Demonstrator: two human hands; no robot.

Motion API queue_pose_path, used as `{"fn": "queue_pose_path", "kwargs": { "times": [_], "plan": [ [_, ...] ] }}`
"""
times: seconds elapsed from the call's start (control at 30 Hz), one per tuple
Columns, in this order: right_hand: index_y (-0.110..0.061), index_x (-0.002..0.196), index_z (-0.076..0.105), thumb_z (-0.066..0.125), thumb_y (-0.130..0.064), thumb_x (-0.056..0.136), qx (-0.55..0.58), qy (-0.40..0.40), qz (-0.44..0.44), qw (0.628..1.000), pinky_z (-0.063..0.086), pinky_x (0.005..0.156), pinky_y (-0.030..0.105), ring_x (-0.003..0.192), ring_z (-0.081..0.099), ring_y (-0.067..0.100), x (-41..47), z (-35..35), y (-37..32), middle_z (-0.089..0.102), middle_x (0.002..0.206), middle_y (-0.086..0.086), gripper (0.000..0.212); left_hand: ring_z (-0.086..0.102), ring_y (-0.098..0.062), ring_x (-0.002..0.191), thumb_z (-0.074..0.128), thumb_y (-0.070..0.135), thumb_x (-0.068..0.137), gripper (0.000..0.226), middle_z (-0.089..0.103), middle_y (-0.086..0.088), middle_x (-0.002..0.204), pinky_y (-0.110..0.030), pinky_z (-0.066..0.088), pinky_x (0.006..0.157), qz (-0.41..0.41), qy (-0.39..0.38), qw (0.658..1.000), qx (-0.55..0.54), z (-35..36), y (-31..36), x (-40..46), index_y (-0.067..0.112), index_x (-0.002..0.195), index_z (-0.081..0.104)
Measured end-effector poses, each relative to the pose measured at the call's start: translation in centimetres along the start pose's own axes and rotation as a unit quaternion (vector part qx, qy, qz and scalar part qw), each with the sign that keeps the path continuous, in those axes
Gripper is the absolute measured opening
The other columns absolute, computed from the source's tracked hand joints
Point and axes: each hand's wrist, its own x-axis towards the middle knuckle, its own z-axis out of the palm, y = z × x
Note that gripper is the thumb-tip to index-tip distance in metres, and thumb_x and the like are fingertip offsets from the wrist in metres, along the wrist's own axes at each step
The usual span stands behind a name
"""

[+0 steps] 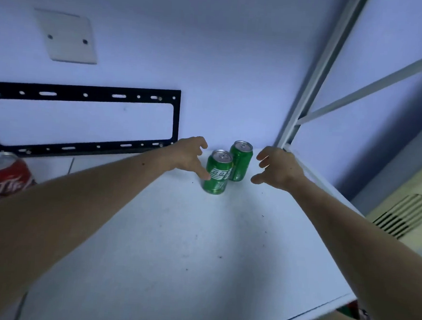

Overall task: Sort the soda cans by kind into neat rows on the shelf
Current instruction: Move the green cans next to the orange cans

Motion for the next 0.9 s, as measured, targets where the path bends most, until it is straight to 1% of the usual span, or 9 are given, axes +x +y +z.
{"fn": "queue_pose_path", "kwargs": {
  "times": [0.13,0.27,0.33,0.4,0.47,0.57,0.67,0.77,0.9],
  "plan": [
    [-0.021,0.132,0.041,0.086,-0.026,0.063,0.048,-0.033,-0.015,0.998,0.051,0.088,0.041,0.103,0.059,0.022,4.3,2.3,2.1,0.058,0.119,0.001,0.082,0.050,-0.022,0.118,0.091,0.027,0.055,0.109,0.045,-0.004,0.140,-0.038,0.048,0.094,-0.025,0.007,0.999,-0.030,3.0,-0.9,2.7,0.019,0.143,0.027],
    [-0.015,0.142,0.027,0.090,-0.027,0.059,0.110,-0.048,-0.036,0.992,0.048,0.094,0.045,0.116,0.053,0.027,7.8,4.6,3.4,0.049,0.134,0.007,0.105,0.058,-0.015,0.107,0.093,0.031,0.047,0.099,0.057,0.003,0.125,-0.029,0.049,0.082,-0.003,0.070,0.996,-0.061,5.4,-2.1,4.6,0.021,0.131,0.041],
    [-0.014,0.140,0.028,0.090,-0.025,0.058,0.149,-0.058,-0.043,0.986,0.048,0.095,0.043,0.118,0.053,0.027,9.1,5.5,4.0,0.048,0.136,0.007,0.104,0.060,-0.011,0.104,0.093,0.031,0.043,0.089,0.062,0.011,0.114,-0.025,0.048,0.080,0.019,0.101,0.992,-0.077,6.3,-2.4,5.2,0.025,0.121,0.050],
    [-0.015,0.135,0.034,0.091,-0.023,0.056,0.168,-0.069,-0.055,0.982,0.048,0.094,0.040,0.114,0.055,0.024,9.9,6.3,4.5,0.052,0.131,0.004,0.098,0.062,-0.008,0.102,0.093,0.032,0.041,0.084,0.066,0.014,0.109,-0.028,0.051,0.085,0.035,0.109,0.990,-0.077,6.9,-2.5,5.5,0.028,0.117,0.056],
    [-0.016,0.130,0.041,0.092,-0.020,0.054,0.181,-0.081,-0.071,0.978,0.049,0.088,0.034,0.108,0.057,0.020,10.5,7.0,5.0,0.056,0.124,-0.001,0.092,0.064,-0.006,0.100,0.092,0.032,0.040,0.080,0.069,0.015,0.106,-0.032,0.051,0.090,0.042,0.107,0.990,-0.082,7.2,-2.6,5.7,0.032,0.114,0.060],
    [-0.018,0.126,0.049,0.091,-0.014,0.052,0.195,-0.085,-0.086,0.973,0.046,0.080,0.027,0.102,0.059,0.016,10.9,7.9,5.4,0.061,0.117,-0.003,0.085,0.065,-0.004,0.097,0.091,0.033,0.040,0.075,0.070,0.016,0.101,-0.031,0.051,0.091,0.037,0.118,0.989,-0.082,7.3,-2.5,5.7,0.034,0.110,0.062],
    [-0.020,0.120,0.056,0.091,-0.023,0.051,0.190,-0.066,-0.083,0.976,0.047,0.077,0.024,0.094,0.063,0.015,11.1,8.3,5.6,0.065,0.108,-0.005,0.078,0.065,-0.003,0.097,0.092,0.031,0.042,0.074,0.070,0.015,0.101,-0.031,0.051,0.091,0.035,0.131,0.987,-0.083,7.3,-2.3,5.6,0.033,0.110,0.063],
    [-0.024,0.118,0.058,0.094,-0.030,0.046,0.208,-0.092,-0.085,0.970,0.044,0.067,0.019,0.086,0.061,0.007,10.9,8.6,6.1,0.066,0.100,-0.007,0.081,0.064,-0.003,0.098,0.092,0.030,0.042,0.078,0.070,0.015,0.103,-0.029,0.050,0.091,0.031,0.137,0.986,-0.088,7.4,-2.2,5.4,0.031,0.114,0.062],
    [-0.023,0.118,0.058,0.095,-0.027,0.044,0.275,-0.117,-0.102,0.949,0.052,0.088,0.035,0.096,0.060,0.012,10.8,9.5,6.4,0.066,0.109,-0.005,0.084,0.064,-0.003,0.096,0.091,0.031,0.041,0.075,0.070,0.015,0.100,-0.027,0.051,0.087,0.020,0.154,0.984,-0.084,7.5,-2.1,5.3,0.030,0.111,0.064]
  ]
}}
